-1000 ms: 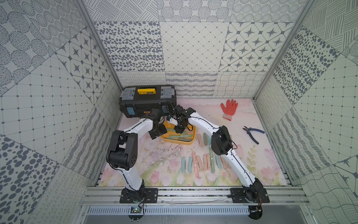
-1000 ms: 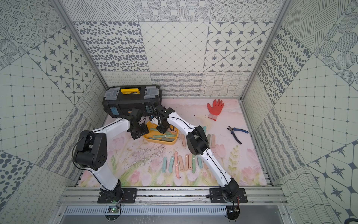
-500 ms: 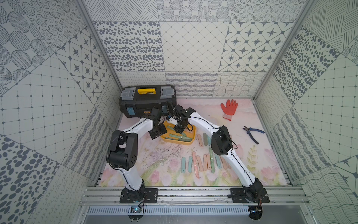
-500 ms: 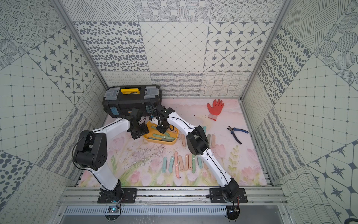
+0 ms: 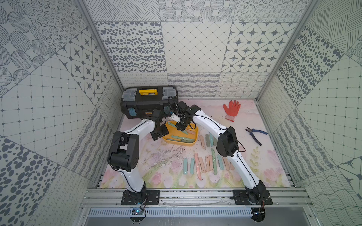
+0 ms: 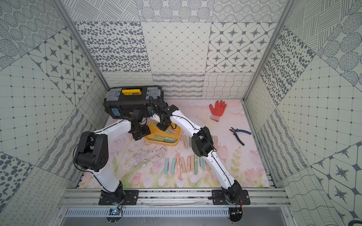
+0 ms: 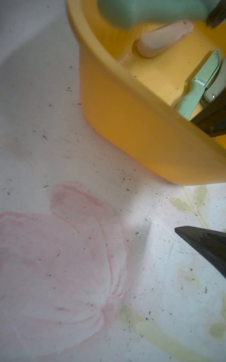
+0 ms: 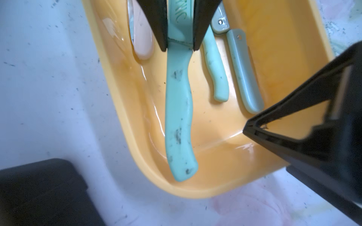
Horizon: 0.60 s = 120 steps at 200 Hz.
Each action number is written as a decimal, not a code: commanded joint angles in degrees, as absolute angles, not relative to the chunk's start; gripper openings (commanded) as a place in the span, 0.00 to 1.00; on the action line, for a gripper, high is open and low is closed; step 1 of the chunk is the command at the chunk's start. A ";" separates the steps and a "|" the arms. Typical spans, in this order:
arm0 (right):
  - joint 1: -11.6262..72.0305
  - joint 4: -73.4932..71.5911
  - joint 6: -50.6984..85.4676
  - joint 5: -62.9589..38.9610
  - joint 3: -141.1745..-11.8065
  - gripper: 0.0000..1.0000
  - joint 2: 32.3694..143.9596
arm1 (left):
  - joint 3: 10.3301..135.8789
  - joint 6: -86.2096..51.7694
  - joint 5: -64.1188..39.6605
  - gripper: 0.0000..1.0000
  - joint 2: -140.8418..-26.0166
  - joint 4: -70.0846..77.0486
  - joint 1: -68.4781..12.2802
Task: Take the fruit knife out of the storage box
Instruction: Pick up the fruit knife from the storage box.
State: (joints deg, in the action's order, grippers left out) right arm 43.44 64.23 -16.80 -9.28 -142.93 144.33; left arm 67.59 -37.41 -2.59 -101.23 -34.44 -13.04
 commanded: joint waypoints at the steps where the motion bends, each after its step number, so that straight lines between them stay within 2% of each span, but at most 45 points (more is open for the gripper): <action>1: 43.70 65.28 -15.49 -6.79 -144.91 0.15 139.70 | 67.81 -37.67 -3.41 0.68 -99.99 -34.40 -12.57; 66: 42.10 69.51 -8.58 0.96 -144.24 0.15 134.47 | 67.69 -37.69 -4.17 0.68 -99.40 -33.72 -12.43; 120: 40.20 63.98 -1.87 4.67 -126.85 0.15 122.59 | 67.79 -37.54 -4.41 0.68 -99.50 -33.66 -12.36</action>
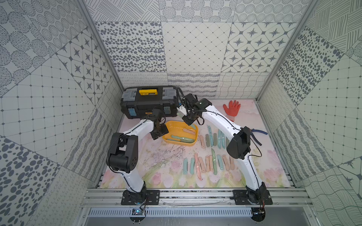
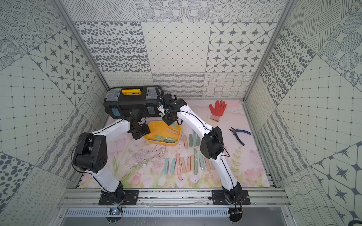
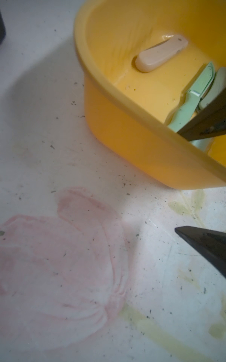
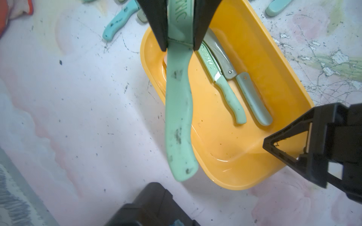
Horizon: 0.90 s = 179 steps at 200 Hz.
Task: Take the fruit knife out of the storage box
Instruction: Pick up the fruit knife from the storage box, then place the fruit knife at the center of the board.
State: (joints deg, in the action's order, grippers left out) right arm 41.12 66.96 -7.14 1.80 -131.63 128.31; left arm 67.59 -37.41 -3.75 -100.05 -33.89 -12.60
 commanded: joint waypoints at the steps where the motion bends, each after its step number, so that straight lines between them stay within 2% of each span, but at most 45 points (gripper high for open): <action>1: 40.09 64.03 -1.60 4.84 -126.57 0.15 122.42 | 67.78 -37.49 -4.40 0.68 -99.49 -33.70 -12.33; 38: 36.46 61.92 8.06 7.92 -110.95 0.16 112.31 | 67.24 -37.60 -4.65 0.68 -99.38 -33.53 -12.33; 67: 29.83 55.43 15.16 6.90 -91.45 0.16 100.59 | 66.89 -37.82 -5.38 0.68 -99.62 -32.78 -12.32; 94: 24.86 52.99 17.56 7.39 -79.85 0.16 92.99 | 66.80 -37.96 -6.06 0.68 -99.95 -32.45 -12.34; 130: 19.86 52.71 18.24 9.05 -71.99 0.16 90.27 | 66.80 -38.04 -6.16 0.68 -100.02 -32.43 -12.37; 179: 11.71 50.74 17.23 9.40 -66.86 0.15 92.85 | 66.71 -37.94 -6.15 0.67 -99.82 -32.52 -12.34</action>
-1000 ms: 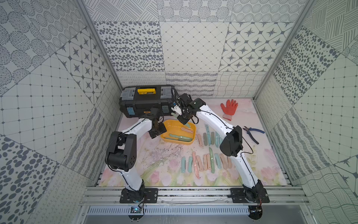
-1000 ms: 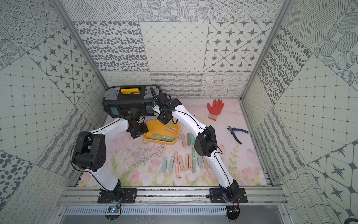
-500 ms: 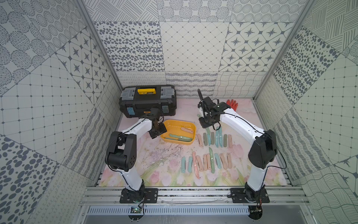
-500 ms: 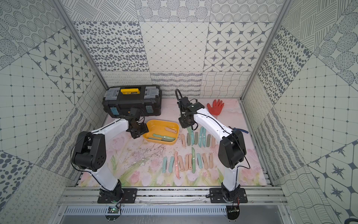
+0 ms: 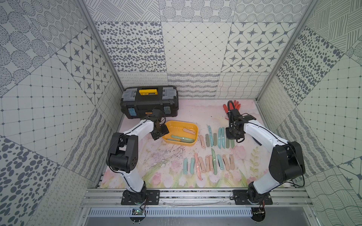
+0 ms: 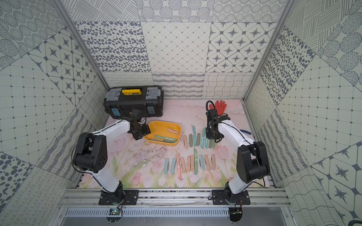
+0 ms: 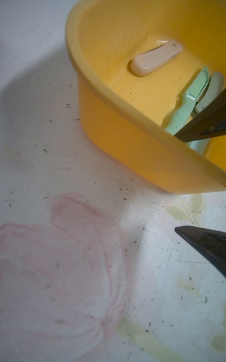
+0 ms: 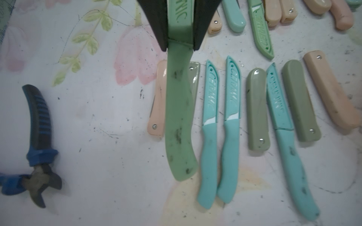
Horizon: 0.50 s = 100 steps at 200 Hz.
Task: Take the fruit knife out of the storage box
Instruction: Place the fruit knife at the center of the board.
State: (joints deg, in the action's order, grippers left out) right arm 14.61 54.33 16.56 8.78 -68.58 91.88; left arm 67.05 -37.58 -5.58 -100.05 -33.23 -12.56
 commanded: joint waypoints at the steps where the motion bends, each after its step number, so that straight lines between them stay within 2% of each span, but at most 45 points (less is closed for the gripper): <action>1: 11.57 50.68 17.18 9.36 -66.83 0.15 92.92 | 66.75 -37.91 -6.15 0.67 -99.79 -32.52 -12.32; 35: 7.65 48.69 15.13 10.09 -65.90 0.14 96.46 | 66.86 -37.80 -6.29 0.67 -100.11 -32.60 -12.37; 100: 5.63 47.72 12.50 11.58 -67.21 0.13 104.28 | 66.80 -37.90 -6.56 0.67 -100.57 -32.46 -12.33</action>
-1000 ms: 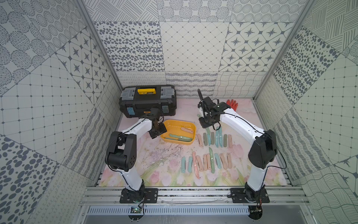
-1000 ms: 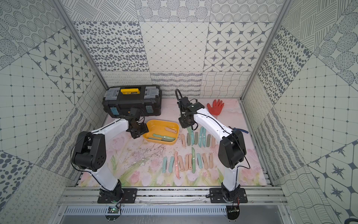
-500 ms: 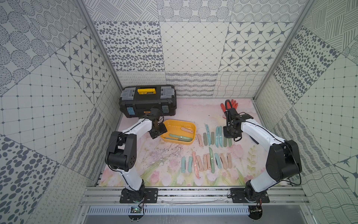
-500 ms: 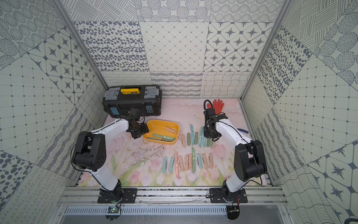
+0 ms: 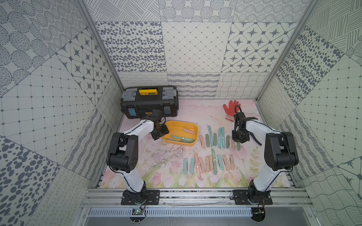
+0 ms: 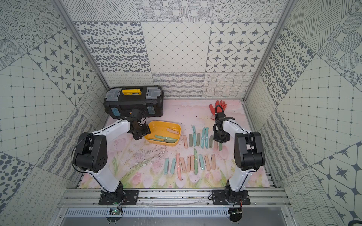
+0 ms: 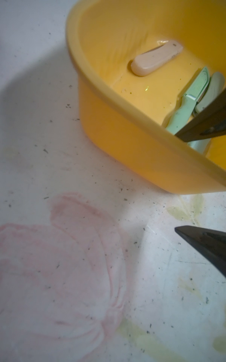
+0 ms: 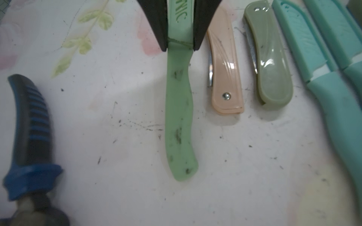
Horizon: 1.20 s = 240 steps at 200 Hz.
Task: Take the fruit knife out of the storage box
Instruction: Place the fruit knife at the center of the board.
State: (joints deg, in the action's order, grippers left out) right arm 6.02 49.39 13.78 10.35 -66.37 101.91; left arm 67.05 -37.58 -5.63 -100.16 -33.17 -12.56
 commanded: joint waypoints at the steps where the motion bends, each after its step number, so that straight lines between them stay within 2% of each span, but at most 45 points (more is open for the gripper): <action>1: 5.58 47.63 12.49 11.50 -67.18 0.13 104.35 | 66.80 -37.89 -6.53 0.67 -100.56 -32.45 -12.36; 95: 5.01 45.96 12.01 10.44 -66.71 0.15 106.49 | 66.89 -37.99 -6.83 0.67 -100.88 -32.48 -12.36; 183: 5.01 49.48 12.26 10.34 -67.88 0.40 101.30 | 66.80 -37.94 -6.79 0.67 -100.72 -32.44 -12.35; 240: 9.09 55.93 12.24 11.23 -76.42 0.48 90.38 | 66.80 -37.79 -6.52 0.67 -100.08 -32.64 -12.33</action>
State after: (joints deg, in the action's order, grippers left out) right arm 6.04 53.95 12.03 10.52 -70.70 97.60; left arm 67.05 -37.58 -6.85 -100.64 -32.29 -12.56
